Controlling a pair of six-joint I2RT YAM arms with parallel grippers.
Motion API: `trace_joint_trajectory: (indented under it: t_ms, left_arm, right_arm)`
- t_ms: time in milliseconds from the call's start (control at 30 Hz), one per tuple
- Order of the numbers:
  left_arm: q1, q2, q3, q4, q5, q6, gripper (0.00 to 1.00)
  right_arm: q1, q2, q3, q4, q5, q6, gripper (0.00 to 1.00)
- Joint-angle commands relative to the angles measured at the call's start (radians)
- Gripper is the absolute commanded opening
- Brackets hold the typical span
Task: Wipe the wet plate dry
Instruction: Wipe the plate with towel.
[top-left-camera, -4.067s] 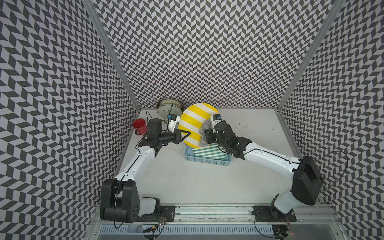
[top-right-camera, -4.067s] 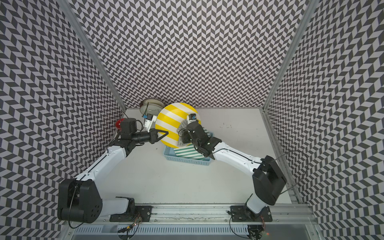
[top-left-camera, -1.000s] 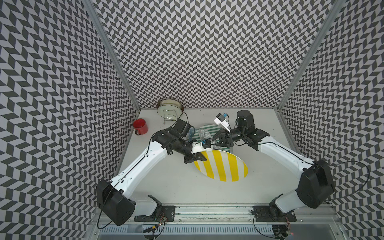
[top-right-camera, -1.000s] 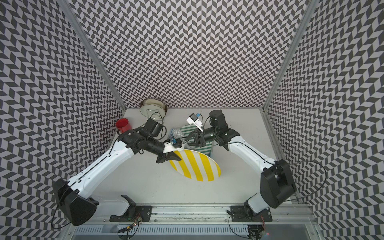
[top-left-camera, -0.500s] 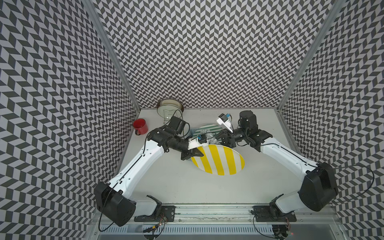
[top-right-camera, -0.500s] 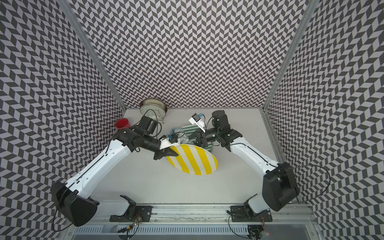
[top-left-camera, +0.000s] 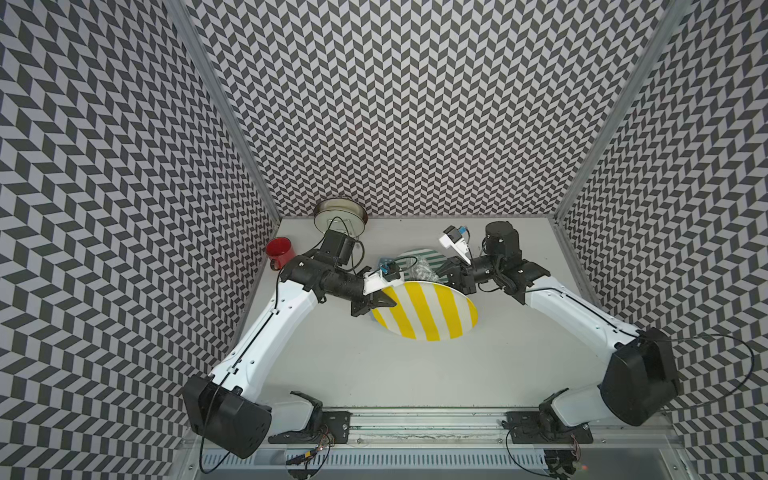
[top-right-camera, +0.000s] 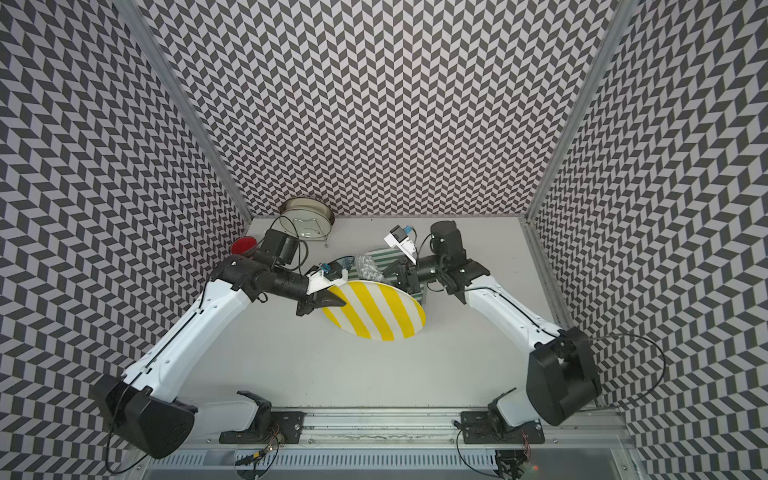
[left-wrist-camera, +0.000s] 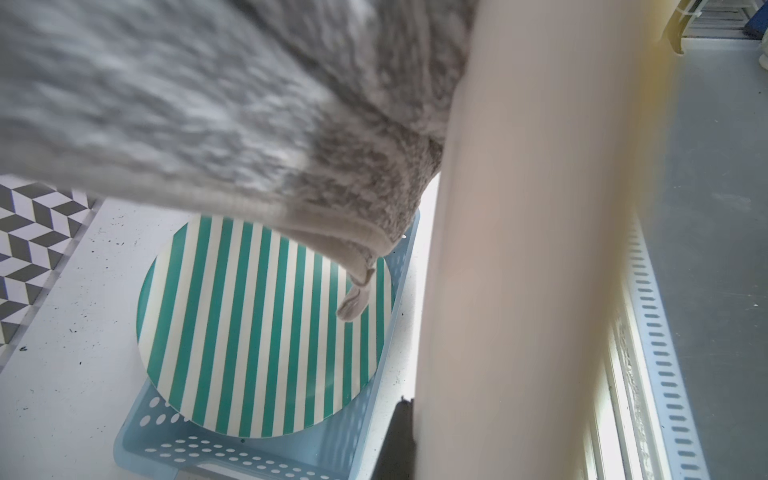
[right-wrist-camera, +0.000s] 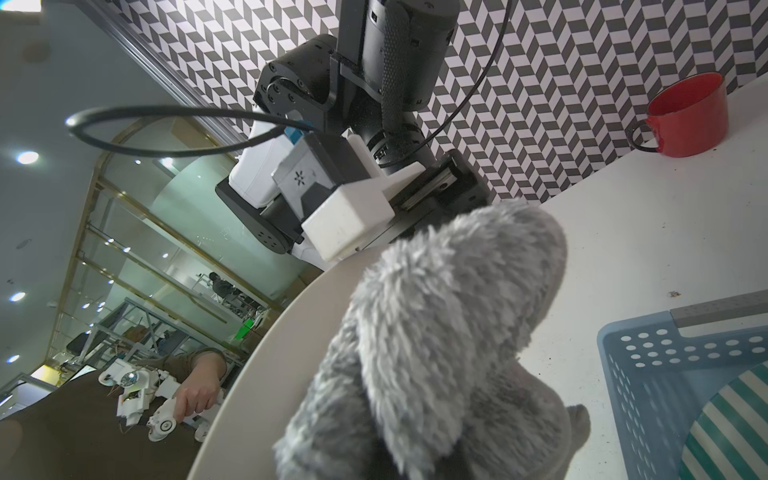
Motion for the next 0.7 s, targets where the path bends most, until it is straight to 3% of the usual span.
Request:
trace_joint_trajectory:
  t_ms: [0, 667]
  left_arm:
    - [0.043, -0.033, 0.043, 0.033, 0.019, -0.022, 0.00]
    - [0.173, 0.024, 0.079, 0.008, 0.050, -0.003, 0.00]
  right_arm:
    - [0.002, -0.047, -0.017, 0.036, -0.044, 0.003, 0.00]
    - [-0.074, -0.100, -0.080, 0.170, -0.010, 0.087, 0.00]
